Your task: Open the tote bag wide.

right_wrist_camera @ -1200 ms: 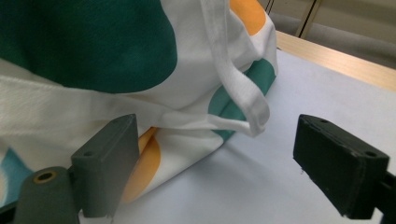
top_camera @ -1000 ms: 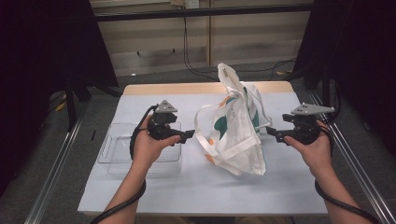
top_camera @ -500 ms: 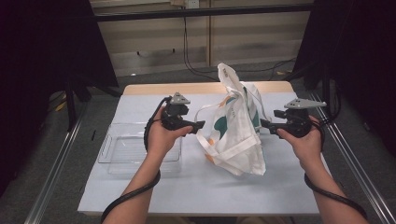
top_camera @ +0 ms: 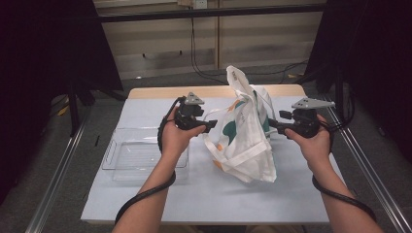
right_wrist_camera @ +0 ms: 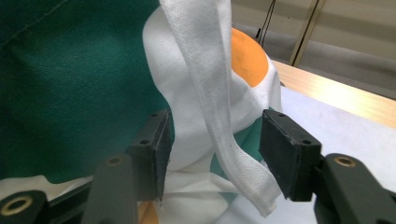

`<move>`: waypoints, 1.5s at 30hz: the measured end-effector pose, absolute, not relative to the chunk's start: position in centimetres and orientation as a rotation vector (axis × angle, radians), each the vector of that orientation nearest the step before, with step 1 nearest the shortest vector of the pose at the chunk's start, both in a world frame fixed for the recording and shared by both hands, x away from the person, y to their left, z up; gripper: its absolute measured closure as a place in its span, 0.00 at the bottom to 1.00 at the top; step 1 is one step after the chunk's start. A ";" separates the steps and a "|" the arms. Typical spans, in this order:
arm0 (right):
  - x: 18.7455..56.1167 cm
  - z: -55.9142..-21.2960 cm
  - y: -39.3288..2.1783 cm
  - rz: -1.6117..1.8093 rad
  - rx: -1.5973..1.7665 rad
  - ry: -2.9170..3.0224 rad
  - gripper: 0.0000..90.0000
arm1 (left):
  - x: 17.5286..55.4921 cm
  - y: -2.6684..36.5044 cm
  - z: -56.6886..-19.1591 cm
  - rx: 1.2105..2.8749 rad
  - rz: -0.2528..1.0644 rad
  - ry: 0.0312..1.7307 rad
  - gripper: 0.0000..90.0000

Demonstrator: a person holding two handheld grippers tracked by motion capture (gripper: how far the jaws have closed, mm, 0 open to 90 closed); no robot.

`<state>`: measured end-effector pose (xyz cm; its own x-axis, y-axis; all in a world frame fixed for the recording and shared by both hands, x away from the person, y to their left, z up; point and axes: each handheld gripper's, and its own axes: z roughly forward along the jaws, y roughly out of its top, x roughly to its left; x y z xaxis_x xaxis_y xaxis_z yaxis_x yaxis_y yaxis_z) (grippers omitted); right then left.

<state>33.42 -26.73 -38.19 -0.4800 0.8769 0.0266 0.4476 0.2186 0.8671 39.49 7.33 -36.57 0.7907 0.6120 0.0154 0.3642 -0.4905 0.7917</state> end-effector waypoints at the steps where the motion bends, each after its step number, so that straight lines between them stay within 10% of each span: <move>1: 33.5 -38.2 -26.8 1.195 1.219 2.023 0.50 | 39.6 7.2 -36.6 2.139 0.373 0.711 0.41; 27: 34.2 -38.4 -26.1 1.257 1.252 2.029 0.72 | 40.6 6.4 -37.0 2.128 0.405 0.672 0.57; 45: 33.7 -39.0 -27.6 1.327 1.297 2.012 0.92 | 41.2 6.7 -37.7 2.084 0.242 0.817 0.95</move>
